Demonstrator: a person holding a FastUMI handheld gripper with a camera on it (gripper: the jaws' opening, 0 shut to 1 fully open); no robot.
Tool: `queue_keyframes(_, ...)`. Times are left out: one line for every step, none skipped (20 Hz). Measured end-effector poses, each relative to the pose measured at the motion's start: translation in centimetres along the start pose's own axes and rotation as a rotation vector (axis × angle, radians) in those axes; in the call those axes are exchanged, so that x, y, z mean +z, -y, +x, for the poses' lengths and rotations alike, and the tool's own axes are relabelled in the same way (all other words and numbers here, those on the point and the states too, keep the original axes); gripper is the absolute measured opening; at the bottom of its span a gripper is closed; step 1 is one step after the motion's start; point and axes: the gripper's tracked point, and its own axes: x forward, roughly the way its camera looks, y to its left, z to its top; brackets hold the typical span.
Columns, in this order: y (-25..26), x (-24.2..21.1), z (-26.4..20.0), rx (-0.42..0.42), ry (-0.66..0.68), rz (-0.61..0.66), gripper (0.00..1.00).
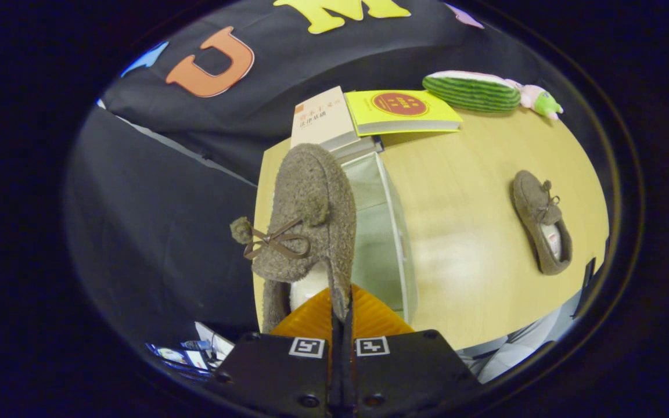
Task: Open the storage box then place both shoes into the box .Put the left shoe in first, then the right shoe, with the right side of both shoes facing outward in a uniform manner.
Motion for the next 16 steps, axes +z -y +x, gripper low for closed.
queue_keyframes(-0.5, 0.0, 0.6, -0.001, 0.023, -0.006, 0.06)
queue_keyframes(-1.1, 0.0, 1.3, 0.0, 0.045, -0.007, 0.06)
queue_keyframes(-1.4, -0.3, 2.0, -0.003, 0.054, -0.005, 0.06)
queue_keyframes(-1.7, -0.7, 2.7, -0.012, 0.058, -0.01, 0.06)
queue_keyframes(-1.8, -1.1, 3.5, -0.025, 0.054, -0.012, 0.06)
queue_keyframes(-1.9, -1.4, 4.2, -0.038, 0.052, -0.025, 0.06)
queue_keyframes(-2.0, -1.6, 5.0, -0.046, 0.053, -0.036, 0.06)
queue_keyframes(-2.1, -2.0, 5.7, -0.05, 0.049, -0.048, 0.06)
queue_keyframes(-2.2, -2.5, 6.2, -0.05, 0.046, -0.044, 0.06)
queue_keyframes(-2.4, -2.9, 6.7, -0.049, 0.035, -0.041, 0.06)
queue_keyframes(-2.5, -3.2, 6.9, -0.047, 0.033, -0.038, 0.06)
queue_keyframes(-2.5, -3.4, 7.2, -0.049, 0.031, -0.039, 0.06)
queue_keyframes(-2.6, -3.5, 7.6, -0.048, 0.037, -0.04, 0.07)
queue_keyframes(-2.8, -3.6, 7.7, -0.039, 0.043, -0.038, 0.07)
queue_keyframes(-2.9, -3.6, 7.7, -0.026, 0.053, -0.04, 0.08)
queue_keyframes(-3.4, -3.4, 7.5, -0.002, 0.068, -0.048, 0.1)
